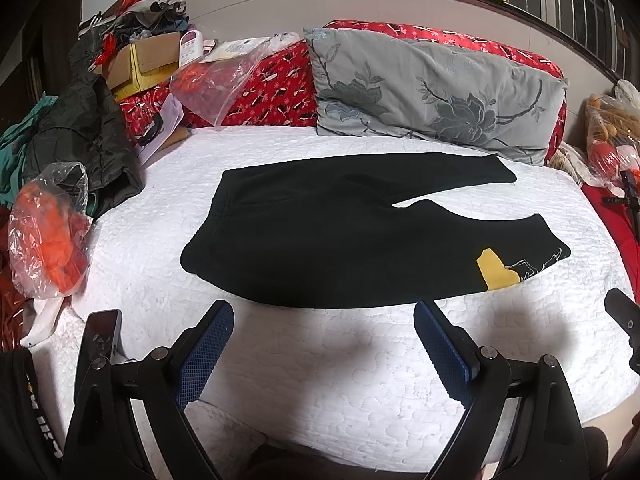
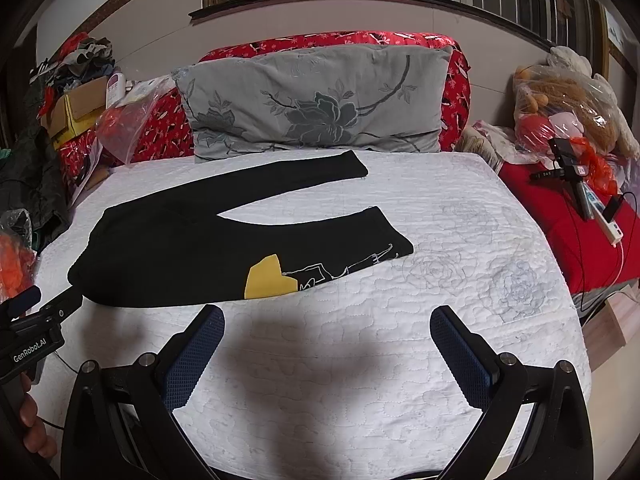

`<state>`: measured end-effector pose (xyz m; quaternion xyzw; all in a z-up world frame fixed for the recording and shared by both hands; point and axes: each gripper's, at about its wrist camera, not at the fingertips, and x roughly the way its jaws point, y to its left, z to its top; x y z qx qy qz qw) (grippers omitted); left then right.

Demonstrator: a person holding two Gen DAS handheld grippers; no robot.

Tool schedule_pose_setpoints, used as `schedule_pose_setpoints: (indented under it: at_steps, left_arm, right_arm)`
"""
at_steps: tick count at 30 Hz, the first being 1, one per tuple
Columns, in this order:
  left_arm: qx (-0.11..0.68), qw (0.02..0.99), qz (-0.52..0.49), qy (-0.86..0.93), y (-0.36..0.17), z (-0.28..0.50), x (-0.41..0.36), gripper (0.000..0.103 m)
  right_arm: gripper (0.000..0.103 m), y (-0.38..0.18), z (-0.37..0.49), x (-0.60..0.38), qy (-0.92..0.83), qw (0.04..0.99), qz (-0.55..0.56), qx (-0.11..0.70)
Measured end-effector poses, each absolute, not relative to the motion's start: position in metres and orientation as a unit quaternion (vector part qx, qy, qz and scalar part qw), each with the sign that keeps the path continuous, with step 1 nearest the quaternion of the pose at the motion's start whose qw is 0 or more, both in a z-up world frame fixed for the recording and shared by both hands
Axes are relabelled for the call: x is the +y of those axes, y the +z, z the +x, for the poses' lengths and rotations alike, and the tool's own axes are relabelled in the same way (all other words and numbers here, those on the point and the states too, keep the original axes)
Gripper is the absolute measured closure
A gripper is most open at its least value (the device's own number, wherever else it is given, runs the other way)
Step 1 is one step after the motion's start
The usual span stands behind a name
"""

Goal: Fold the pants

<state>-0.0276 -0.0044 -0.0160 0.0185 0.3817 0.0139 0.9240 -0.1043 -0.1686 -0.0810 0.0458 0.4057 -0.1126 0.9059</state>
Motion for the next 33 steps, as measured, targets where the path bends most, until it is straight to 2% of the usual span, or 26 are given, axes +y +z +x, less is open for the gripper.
schedule_pose_setpoints:
  at_steps: [33]
  left_arm:
    - [0.395,0.918,0.019,0.008,-0.0201,-0.0212,-0.0047,0.011]
  right_arm:
    - [0.000,-0.0897,-0.0996,-0.1687,-0.111,0.900,0.051,0.419]
